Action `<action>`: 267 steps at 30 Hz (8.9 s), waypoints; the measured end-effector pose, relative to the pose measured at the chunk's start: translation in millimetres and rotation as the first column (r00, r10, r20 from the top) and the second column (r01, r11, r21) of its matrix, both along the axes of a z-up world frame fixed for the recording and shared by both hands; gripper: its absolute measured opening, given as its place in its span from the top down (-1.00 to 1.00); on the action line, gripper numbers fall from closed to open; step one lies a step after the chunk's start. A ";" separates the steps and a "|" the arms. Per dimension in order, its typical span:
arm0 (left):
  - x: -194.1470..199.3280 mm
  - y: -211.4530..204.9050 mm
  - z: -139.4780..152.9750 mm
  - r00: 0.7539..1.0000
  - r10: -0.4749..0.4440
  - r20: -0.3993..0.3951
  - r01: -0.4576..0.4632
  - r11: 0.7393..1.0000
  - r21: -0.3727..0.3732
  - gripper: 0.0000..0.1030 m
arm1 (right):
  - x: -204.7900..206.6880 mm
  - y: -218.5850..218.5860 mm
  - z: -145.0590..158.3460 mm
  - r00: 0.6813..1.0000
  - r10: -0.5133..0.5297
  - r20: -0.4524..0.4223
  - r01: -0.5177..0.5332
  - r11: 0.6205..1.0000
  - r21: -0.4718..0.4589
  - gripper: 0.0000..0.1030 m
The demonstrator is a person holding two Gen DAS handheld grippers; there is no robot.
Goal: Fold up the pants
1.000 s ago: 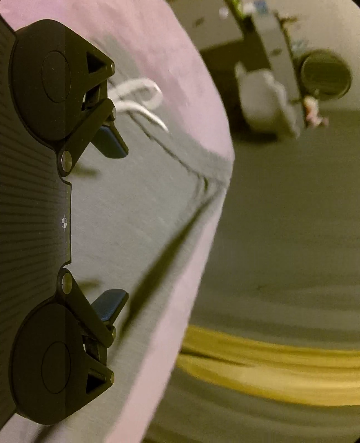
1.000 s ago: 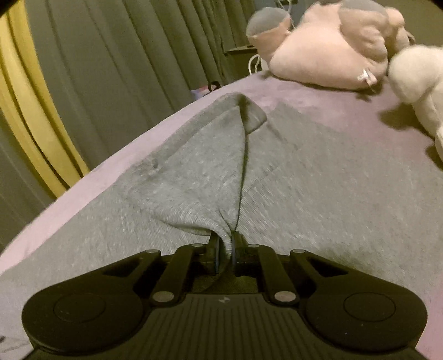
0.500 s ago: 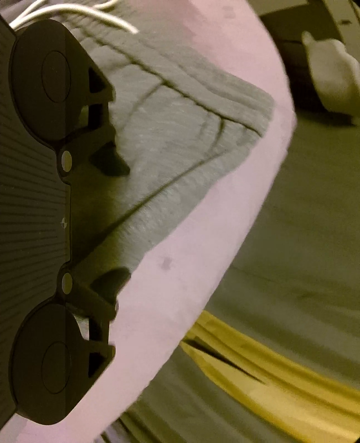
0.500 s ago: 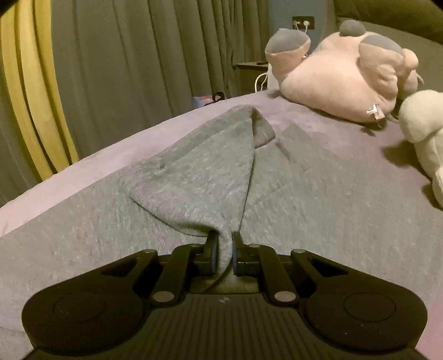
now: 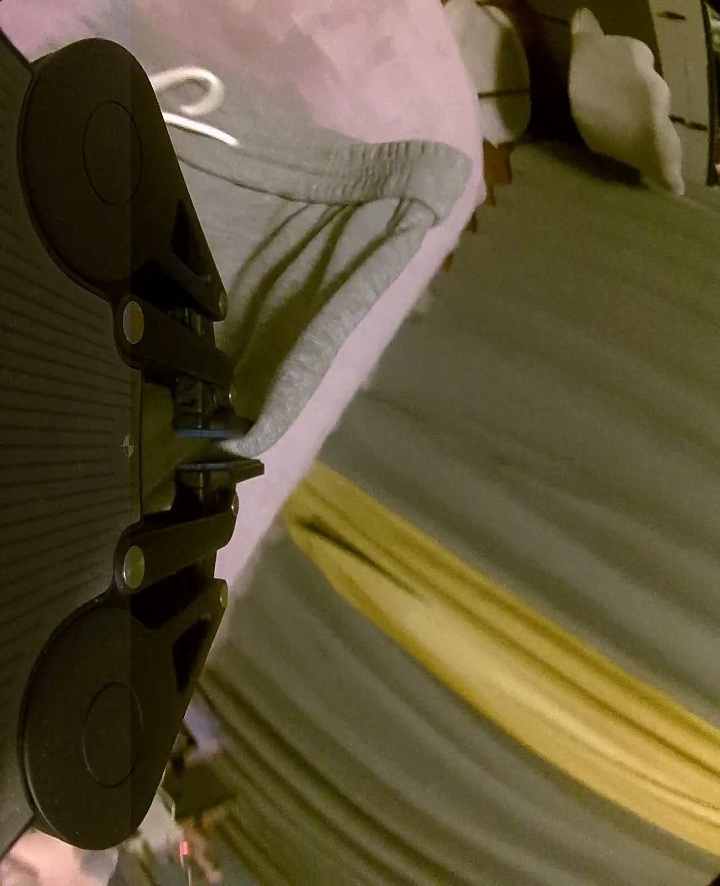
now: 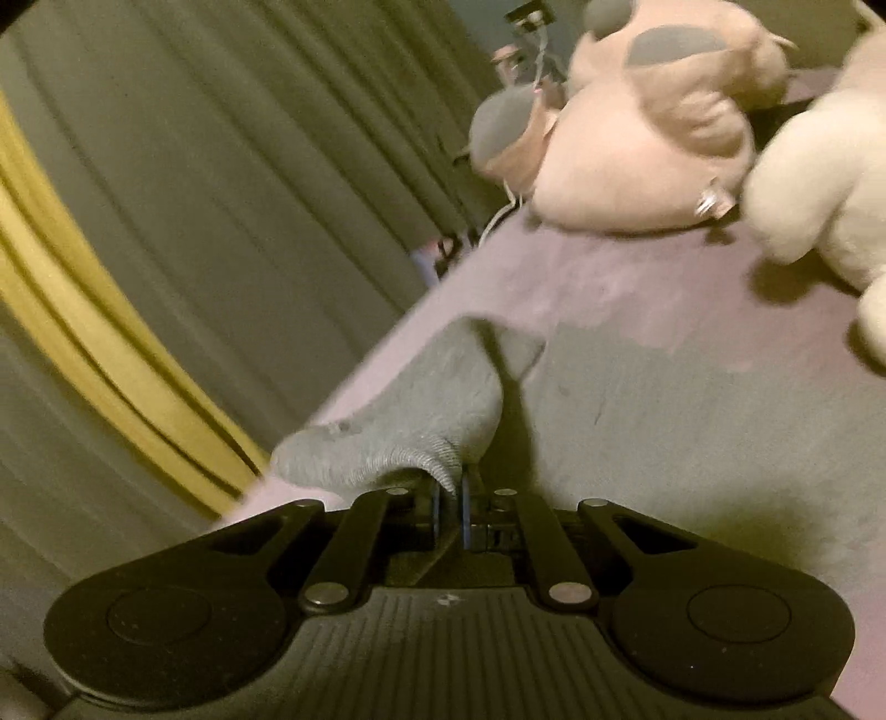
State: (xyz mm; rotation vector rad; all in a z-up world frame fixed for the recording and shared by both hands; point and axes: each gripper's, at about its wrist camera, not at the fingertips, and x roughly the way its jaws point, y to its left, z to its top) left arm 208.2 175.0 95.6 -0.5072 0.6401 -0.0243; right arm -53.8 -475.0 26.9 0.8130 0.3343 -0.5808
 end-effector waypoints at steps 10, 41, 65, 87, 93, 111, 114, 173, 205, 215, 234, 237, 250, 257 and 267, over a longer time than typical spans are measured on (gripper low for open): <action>-112.7 15.5 -129.7 0.939 0.066 -0.338 -0.066 0.998 0.013 0.70 | -91.4 -33.5 -64.6 0.966 -0.132 -0.222 0.165 0.976 0.138 0.92; -96.8 29.3 -150.7 0.946 0.177 -0.272 -0.211 0.972 -0.101 -0.86 | -95.2 -43.1 -75.0 0.999 -0.005 -0.040 0.018 0.945 0.326 0.11; -79.1 43.4 -147.7 0.940 0.206 -0.271 -0.236 0.968 -0.083 0.73 | -45.4 -27.1 -63.7 0.993 0.085 -0.086 -0.065 0.974 0.215 0.85; -124.1 58.7 -111.6 0.894 0.336 -0.297 -0.328 0.942 0.078 -0.70 | -89.3 -23.0 -34.2 0.971 -0.035 -0.237 0.063 0.991 0.114 0.45; -141.6 31.1 -79.8 0.906 0.371 -0.204 -0.331 0.921 0.204 -0.87 | -105.2 -17.4 4.4 0.987 -0.090 -0.133 0.090 0.996 -0.011 0.41; -116.5 -48.8 -128.5 0.884 0.256 -0.391 -0.205 0.964 0.167 -0.88 | -58.0 -11.1 -22.9 0.953 0.004 -0.302 -0.013 1.000 -0.026 -0.21; -120.1 -45.7 -129.9 0.872 0.272 -0.408 -0.234 0.962 0.140 -0.88 | -57.9 2.0 -15.7 0.965 0.129 -0.229 -0.133 0.991 0.000 -0.61; -116.0 -51.2 -130.8 0.849 0.275 -0.452 -0.237 0.961 0.139 -0.88 | -133.8 -82.2 -59.2 0.983 -0.073 0.170 0.008 0.934 0.357 0.90; -113.8 -51.2 -133.0 0.846 0.270 -0.460 -0.235 0.963 0.133 -0.89 | -112.8 -71.1 -76.5 1.000 0.011 -0.025 -0.007 0.991 0.136 -0.93; -112.7 -50.7 -133.5 0.845 0.269 -0.462 -0.232 0.963 0.136 -0.89 | -105.5 -72.1 -78.7 0.999 0.026 -0.037 -0.019 0.986 0.166 0.02; -113.2 -50.1 -135.0 0.844 0.274 -0.462 -0.235 0.962 0.140 -0.89 | -95.7 -73.6 -78.3 0.999 0.045 -0.029 -0.039 0.983 0.179 0.09; -113.2 -50.1 -134.9 0.844 0.273 -0.462 -0.234 0.962 0.140 -0.89 | -92.9 -71.5 -76.1 0.996 0.043 -0.077 -0.031 0.988 0.152 0.62; -113.6 -51.0 -134.5 0.849 0.272 -0.452 -0.222 0.962 0.161 -0.89 | -76.8 -51.4 -52.7 0.983 0.035 -0.178 -0.031 0.999 0.026 0.75; -116.8 -49.3 -133.9 0.857 0.264 -0.443 -0.220 0.964 0.148 -0.89 | -40.4 42.2 27.4 0.968 0.174 -0.182 -0.227 0.916 -0.332 0.78; -125.3 -47.5 -127.8 0.870 0.258 -0.420 -0.230 0.966 0.117 -0.89 | 8.4 272.0 -7.4 0.629 0.678 -0.381 -0.773 0.496 -0.394 0.76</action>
